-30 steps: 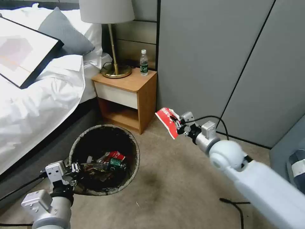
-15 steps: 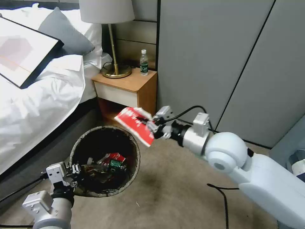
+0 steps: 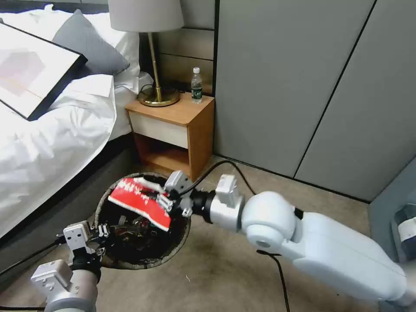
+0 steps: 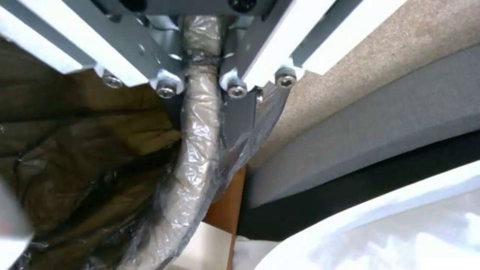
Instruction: Pick up the trash bin, then pick up the garbage from the floor and place it into the trash bin.
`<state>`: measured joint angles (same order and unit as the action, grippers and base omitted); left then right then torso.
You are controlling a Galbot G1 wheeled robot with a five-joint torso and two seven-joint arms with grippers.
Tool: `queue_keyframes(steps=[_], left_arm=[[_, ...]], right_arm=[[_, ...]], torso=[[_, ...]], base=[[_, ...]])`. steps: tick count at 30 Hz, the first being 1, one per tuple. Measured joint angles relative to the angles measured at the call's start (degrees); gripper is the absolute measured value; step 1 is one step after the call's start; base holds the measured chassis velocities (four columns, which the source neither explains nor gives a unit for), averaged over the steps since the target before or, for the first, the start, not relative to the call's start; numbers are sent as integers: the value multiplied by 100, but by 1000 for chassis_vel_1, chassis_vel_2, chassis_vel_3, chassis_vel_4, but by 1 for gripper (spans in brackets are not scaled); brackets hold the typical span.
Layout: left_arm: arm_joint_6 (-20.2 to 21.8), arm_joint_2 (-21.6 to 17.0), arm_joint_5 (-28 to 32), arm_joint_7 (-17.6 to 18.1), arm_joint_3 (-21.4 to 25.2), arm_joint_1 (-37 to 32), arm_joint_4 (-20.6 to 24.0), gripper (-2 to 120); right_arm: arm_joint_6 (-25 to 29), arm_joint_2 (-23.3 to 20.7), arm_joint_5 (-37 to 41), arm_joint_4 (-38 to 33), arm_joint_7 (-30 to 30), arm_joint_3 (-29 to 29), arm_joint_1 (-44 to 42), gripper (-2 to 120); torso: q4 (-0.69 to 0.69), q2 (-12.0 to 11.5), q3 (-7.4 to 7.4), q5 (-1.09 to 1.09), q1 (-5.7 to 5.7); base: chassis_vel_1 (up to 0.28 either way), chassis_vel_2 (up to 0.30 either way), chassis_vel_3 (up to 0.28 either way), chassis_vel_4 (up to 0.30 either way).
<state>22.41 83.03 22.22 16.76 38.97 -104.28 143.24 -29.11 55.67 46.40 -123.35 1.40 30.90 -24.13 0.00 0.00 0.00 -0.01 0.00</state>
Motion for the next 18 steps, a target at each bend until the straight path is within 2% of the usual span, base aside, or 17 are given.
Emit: queue_keyframes(steps=[8, 14, 15, 18], left_arm=[[15, 0, 3, 9, -9, 18, 0, 3], [19, 2, 6, 11, -10, 24, 0, 3], [19, 2, 6, 11, -10, 24, 0, 3], [19, 5, 8, 12, -8, 33, 0, 3]], right_arm=[[-12, 90, -305, 250, 37, 159, -130, 0], [-23, 225, -403, 327, 244, 277, -164, 18], [-23, 225, -403, 327, 244, 277, -164, 18], [-25, 324, -403, 356, 342, 319, -119, 34]], torso=[[0, 0, 0, 1, 0], [0, 0, 0, 0, 0], [0, 0, 0, 0, 0], [0, 0, 0, 0, 0]], base=[[0, 0, 0, 0], [0, 0, 0, 0], [0, 0, 0, 0], [0, 0, 0, 0]])
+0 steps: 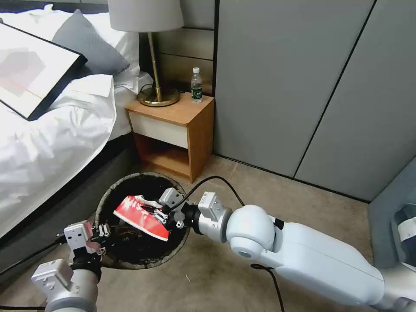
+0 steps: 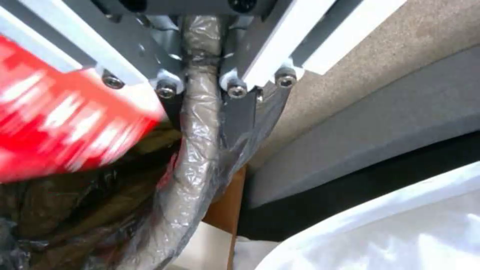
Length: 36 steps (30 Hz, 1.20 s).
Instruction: Pick up the trash bin, then pick up the garbage from the floor and place it into the trash bin.
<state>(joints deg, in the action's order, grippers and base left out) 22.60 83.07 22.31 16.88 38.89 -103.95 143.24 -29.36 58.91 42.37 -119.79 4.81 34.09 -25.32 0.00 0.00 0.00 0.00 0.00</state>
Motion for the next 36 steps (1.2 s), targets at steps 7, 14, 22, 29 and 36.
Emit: queue_keyframes(steps=[7, 14, 22, 29, 36], left_arm=[[0, 15, 1, 1, -5, 12, 0, 3], [0, 22, 1, 1, -2, 12, 0, 3], [1, 24, 1, 0, -2, 11, 0, 3], [0, 26, 2, 0, -8, 13, 0, 3], [-2, 26, 7, -2, -5, 21, 0, 3]], right_arm=[[-11, 171, 22, 24, 126, 108, 108, 58], [-14, 228, 27, 36, 182, 128, 149, 84], [-30, 218, 127, -57, 261, 26, 194, 100], [-51, -91, 570, -552, 365, -502, 233, 100], [210, -515, 810, -980, 360, -1074, 45, 100]], torso=[[0, 0, 0, 0, 0], [0, 0, 0, 0, 0], [0, -1, 0, 0, 0], [0, 0, 0, 1, 0], [1, 0, 0, 1, 0]], base=[[0, 0, 0, 0], [0, 0, 0, 0], [0, 0, 0, 0], [0, 0, 0, 0], [0, 0, 0, 0]])
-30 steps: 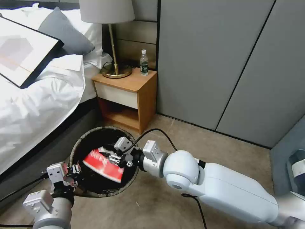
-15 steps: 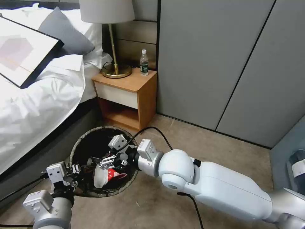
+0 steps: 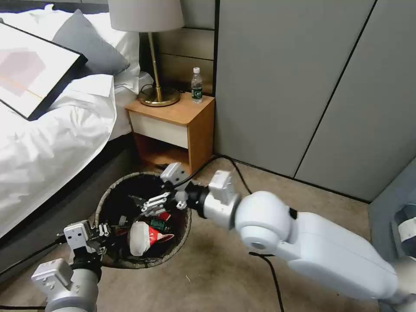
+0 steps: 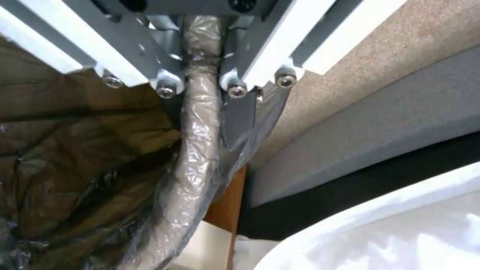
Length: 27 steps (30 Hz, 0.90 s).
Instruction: Pick up the trash bin, then pick up the garbage from the floor and place it into the trash bin.
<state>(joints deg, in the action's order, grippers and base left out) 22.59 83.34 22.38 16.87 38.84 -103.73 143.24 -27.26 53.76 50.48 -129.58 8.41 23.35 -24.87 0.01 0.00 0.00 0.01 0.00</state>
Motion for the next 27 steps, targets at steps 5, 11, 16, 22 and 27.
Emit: queue_keyframes(steps=[5, 11, 16, 22, 27], left_arm=[[-6, -1, 3, -1, 4, 3, 0, 3], [16, -1, 2, 0, 9, -1, 0, 3], [24, -4, 0, 2, 7, 14, 0, 3], [24, -19, 4, 8, 31, 19, 0, 3], [21, -23, 9, 11, 26, 40, 0, 3]], right_arm=[[271, -316, 1, -99, 77, -327, -211, 100], [627, -758, -355, -96, 368, -658, -738, 100], [897, -959, -923, -68, 598, -1091, -1388, 100], [1212, -929, -1909, 28, 405, -2082, -2785, 100], [1317, -762, -2201, -151, 374, -2918, -3832, 100]], torso=[[-1, 0, 0, 0, 0], [0, 0, 0, 0, 0], [-1, 0, 0, 0, 0], [0, 0, 0, 1, 0], [0, 0, 0, -2, 0]], base=[[0, 0, 0, 0], [0, 0, 0, 0], [0, 0, 0, 0], [0, 0, 0, 0], [0, 0, 0, 0]])
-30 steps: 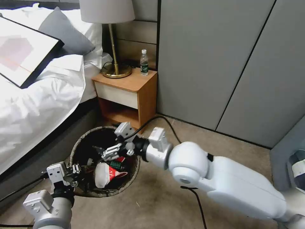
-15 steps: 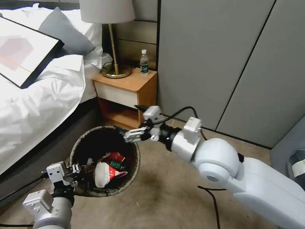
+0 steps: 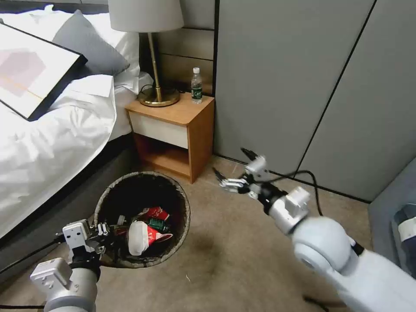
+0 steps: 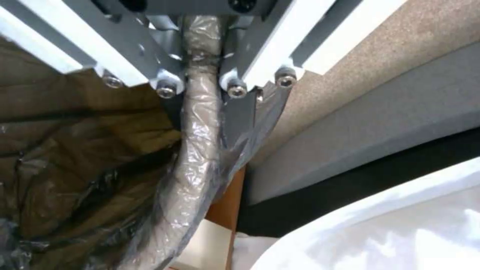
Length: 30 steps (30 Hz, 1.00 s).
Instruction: Pick up the trash bin, then pick up the garbage from the floor and place it into the trash bin.
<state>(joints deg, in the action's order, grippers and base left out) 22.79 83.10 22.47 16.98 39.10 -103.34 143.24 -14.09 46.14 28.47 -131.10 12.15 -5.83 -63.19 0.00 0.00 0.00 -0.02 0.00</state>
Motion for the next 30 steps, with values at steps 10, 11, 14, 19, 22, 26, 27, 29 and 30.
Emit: queue_keyframes(steps=[10, 11, 14, 19, 22, 26, 27, 29, 30], left_arm=[[-1, -30, -20, -6, -10, 10, 0, 3], [-2, -62, -21, -10, 1, 2, 0, 3], [-2, -91, -21, -12, 3, -4, 0, 3], [10, -133, -18, -17, -2, -6, 0, 3], [19, -146, -15, -29, -5, -5, 0, 3], [34, -150, -8, -32, -6, -13, 0, 3], [37, -147, -7, -32, -6, -17, 0, 3], [38, -144, -7, -32, -6, -20, 0, 3], [41, -137, -6, -32, -4, -24, 0, 3]], right_arm=[[358, 976, -1080, -287, -225, -1102, -1788, 100], [470, 1283, -1319, -374, -318, -1378, -2164, 100], [601, 1597, -1607, -450, -428, -1651, -2512, 100], [820, 1992, -1963, -555, -495, -1837, -3016, 100], [925, 2211, -2169, -583, -507, -1839, -3225, 100], [1039, 2319, -2325, -540, -551, -1816, -3280, 100], [1039, 2322, -2322, -533, -550, -1809, -3264, 100], [1039, 2318, -2312, -526, -547, -1805, -3237, 100], [1038, 2303, -2301, -519, -544, -1804, -3204, 100]], torso=[[0, 0, 0, 2, 0], [0, 1, 0, 1, 0], [0, 0, 0, 1, 0], [0, 0, 0, 1, 0], [0, 0, 0, 1, -1], [0, 0, 0, 1, 0], [0, 0, 0, 1, 0], [0, 0, 0, 1, 0], [0, 0, 0, 1, 0]], base=[[0, 0, 0, 0], [0, 0, 0, 0], [0, 0, 0, 0], [0, 0, 0, 0], [0, 0, 0, 0], [0, 0, 0, 0], [0, 0, 0, 0], [0, 0, 0, 0], [0, 0, 0, 0]])
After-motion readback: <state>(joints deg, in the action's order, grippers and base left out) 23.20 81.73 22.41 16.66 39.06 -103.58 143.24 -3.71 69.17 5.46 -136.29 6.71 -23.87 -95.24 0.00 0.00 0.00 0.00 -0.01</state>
